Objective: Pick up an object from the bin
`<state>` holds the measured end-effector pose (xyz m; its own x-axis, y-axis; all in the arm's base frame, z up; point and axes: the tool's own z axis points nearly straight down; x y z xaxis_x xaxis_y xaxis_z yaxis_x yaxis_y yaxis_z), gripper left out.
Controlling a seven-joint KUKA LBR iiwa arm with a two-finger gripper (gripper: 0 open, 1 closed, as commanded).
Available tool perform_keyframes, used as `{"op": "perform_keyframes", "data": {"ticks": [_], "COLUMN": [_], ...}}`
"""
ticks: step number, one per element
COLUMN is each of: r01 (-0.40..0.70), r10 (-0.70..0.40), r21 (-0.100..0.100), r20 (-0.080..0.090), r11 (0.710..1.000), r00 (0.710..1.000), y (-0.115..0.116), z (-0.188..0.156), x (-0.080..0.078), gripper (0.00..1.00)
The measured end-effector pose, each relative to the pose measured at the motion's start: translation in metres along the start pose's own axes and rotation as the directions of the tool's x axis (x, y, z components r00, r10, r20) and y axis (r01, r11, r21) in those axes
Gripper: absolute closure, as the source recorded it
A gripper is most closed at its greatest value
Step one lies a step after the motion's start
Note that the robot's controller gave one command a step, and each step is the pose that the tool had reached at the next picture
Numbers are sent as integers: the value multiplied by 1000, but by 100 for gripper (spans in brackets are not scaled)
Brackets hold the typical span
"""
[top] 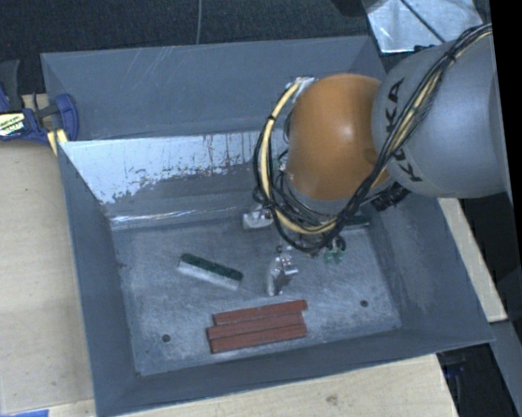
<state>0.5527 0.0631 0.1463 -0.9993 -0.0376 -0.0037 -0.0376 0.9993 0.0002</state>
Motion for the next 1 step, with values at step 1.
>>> {"op": "perform_keyframes", "data": {"ticks": [1], "r01": [-5], "r10": [5], "r21": [-5], "r20": [24], "r11": [1000], "r00": [1000], "y": [62], "z": [68], "x": [-23], "gripper": [100]}}
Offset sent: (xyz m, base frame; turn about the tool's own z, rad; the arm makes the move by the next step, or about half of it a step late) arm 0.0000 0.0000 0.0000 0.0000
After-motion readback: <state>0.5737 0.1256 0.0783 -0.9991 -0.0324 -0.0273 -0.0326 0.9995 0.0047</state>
